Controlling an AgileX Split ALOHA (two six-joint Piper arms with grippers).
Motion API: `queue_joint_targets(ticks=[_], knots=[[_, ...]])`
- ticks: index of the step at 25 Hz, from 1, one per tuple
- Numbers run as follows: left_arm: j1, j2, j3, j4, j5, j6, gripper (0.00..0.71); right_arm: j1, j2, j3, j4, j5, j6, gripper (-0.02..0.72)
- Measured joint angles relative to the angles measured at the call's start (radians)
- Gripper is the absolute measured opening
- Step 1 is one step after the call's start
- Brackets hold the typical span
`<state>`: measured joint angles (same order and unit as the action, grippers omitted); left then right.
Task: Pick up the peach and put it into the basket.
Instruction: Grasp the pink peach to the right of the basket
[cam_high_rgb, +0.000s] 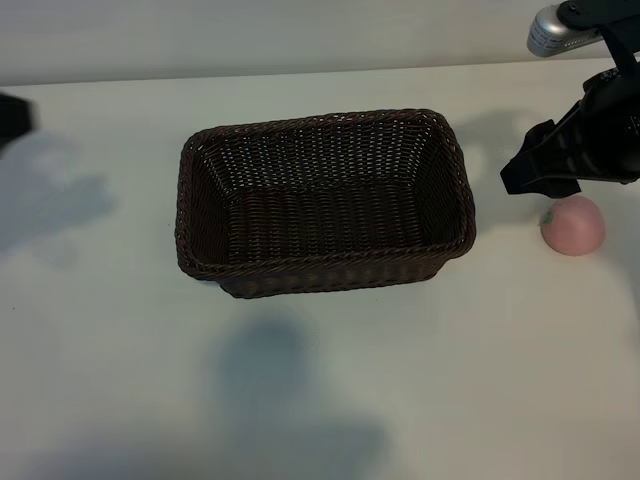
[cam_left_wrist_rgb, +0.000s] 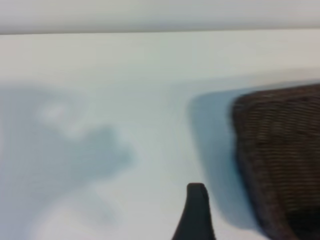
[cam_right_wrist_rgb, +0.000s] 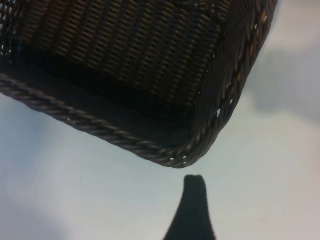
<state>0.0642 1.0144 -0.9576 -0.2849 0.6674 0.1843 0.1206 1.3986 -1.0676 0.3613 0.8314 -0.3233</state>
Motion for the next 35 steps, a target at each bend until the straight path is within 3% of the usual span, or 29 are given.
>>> queue_joint_targets(ticks=[2, 4, 10, 15, 19, 28, 35], knots=[[0.052, -0.042, 0.0, 0.007, 0.034, 0.02, 0.599, 0.0, 0.0, 0.0, 0.0, 0.001, 0.0, 0.587], [0.073, -0.09, 0.0, 0.008, 0.058, 0.034, 0.598, 0.0, 0.0, 0.0, 0.0, 0.003, 0.0, 0.587], [0.076, -0.268, 0.012, -0.009, 0.091, 0.076, 0.598, 0.0, 0.0, 0.0, 0.0, 0.006, 0.0, 0.587], [0.076, -0.428, 0.117, -0.088, 0.101, 0.159, 0.598, 0.0, 0.0, 0.0, 0.0, 0.006, 0.0, 0.587], [0.076, -0.537, 0.185, -0.086, 0.172, 0.151, 0.597, 0.0, 0.0, 0.0, 0.0, 0.006, 0.0, 0.587], [0.076, -0.645, 0.326, 0.164, 0.219, -0.11, 0.596, 0.0, 0.0, 0.0, 0.0, 0.006, 0.0, 0.587], [0.048, -0.769, 0.44, 0.181, 0.258, -0.131, 0.596, 0.0, 0.0, 0.0, 0.0, 0.006, 0.0, 0.587]])
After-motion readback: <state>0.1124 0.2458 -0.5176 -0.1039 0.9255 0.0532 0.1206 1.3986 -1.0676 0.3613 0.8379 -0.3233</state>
